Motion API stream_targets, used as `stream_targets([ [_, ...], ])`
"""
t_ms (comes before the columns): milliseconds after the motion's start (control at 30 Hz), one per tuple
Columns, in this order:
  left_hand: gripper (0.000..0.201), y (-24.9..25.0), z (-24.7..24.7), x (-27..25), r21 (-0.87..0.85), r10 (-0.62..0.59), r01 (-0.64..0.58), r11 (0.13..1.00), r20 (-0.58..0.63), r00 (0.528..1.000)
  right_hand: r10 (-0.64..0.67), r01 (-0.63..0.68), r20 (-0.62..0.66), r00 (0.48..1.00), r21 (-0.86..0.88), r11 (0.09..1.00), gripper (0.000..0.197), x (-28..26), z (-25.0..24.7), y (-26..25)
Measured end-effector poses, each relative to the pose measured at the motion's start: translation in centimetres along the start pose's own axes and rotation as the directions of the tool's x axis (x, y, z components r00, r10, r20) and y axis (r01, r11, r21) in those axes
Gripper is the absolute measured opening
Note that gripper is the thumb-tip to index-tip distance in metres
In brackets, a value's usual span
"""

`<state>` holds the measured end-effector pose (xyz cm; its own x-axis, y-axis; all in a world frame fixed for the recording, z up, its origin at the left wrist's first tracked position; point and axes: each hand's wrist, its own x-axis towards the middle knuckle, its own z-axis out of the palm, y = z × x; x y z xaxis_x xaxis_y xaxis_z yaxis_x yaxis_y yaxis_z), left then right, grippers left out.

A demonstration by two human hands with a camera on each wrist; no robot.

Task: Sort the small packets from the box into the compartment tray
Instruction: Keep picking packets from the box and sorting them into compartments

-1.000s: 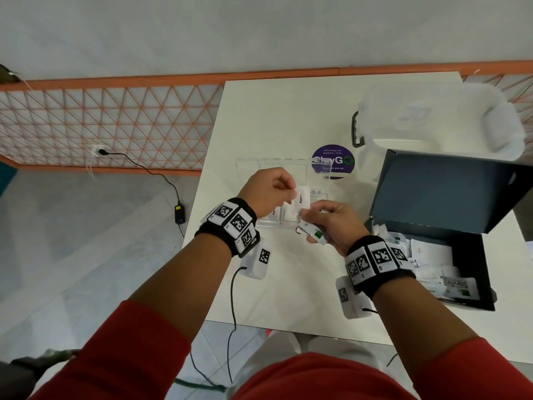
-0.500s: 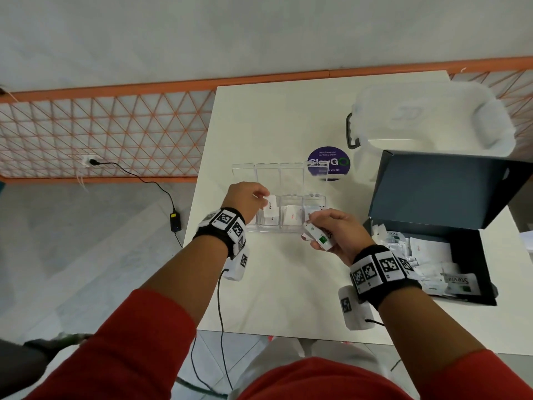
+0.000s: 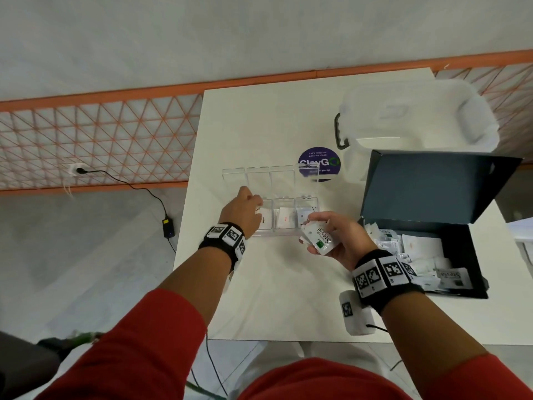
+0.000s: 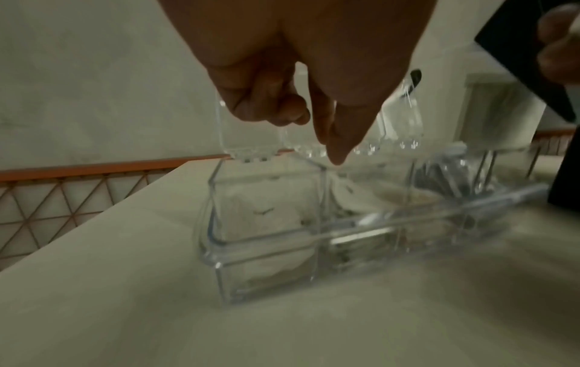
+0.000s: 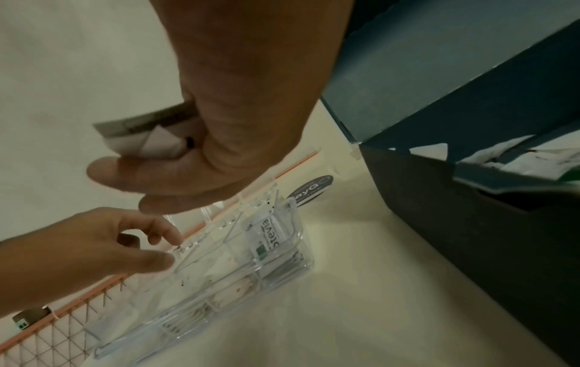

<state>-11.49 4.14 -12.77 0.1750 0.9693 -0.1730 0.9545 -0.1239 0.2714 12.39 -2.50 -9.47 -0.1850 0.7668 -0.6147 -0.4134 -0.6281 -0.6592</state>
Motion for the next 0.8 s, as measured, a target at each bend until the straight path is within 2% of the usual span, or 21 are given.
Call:
stream_targets([
  [100,0.018,1.1,-1.4,-0.4,-0.171,0.02,-0.033,0.985,-0.08,0.997,-0.003,0.003,0.02,1.0,0.001,1.0,0.036,0.3,-0.3,0.1],
  [167,0.014,2.7,-2.4,-0.7,-0.297,0.048,-0.072,0.952,-0.086,0.995,-0.02,0.021,0.026,0.999,-0.02,1.0,0.036,0.5,-0.1,0.0],
  [300,0.025,5.9,-3.9,-1.6,-0.518,0.074,0.0,0.855,0.122,0.99,-0.087,0.088,0.016,0.996,-0.063,0.994,0.032,0.9,0.5,-0.2],
  [433,0.038,7.4,-3.8,-2.2,-0.543,0.089,0.051,0.838,0.228,0.969,-0.14,0.138,-0.008,0.99,-0.094,0.986,0.031,1.0,0.5,-0.2],
  [567,0.029,7.6,-4.1,-2.3,-0.628,0.064,0.071,0.775,0.19,0.98,-0.154,0.152,-0.028,0.988,-0.061,0.987,0.022,0.7,0.0,-0.2],
  [700,0.02,7.7,-4.8,-2.0,-0.698,0.04,0.098,0.709,0.178,0.983,-0.144,0.142,-0.051,0.988,-0.04,0.989,0.021,0.2,-0.8,-0.5],
  [800,0.02,8.6,-4.9,-1.9,-0.707,0.072,0.092,0.701,0.198,0.978,-0.123,0.122,-0.031,0.992,-0.028,0.992,0.017,-0.1,-1.1,-0.6],
])
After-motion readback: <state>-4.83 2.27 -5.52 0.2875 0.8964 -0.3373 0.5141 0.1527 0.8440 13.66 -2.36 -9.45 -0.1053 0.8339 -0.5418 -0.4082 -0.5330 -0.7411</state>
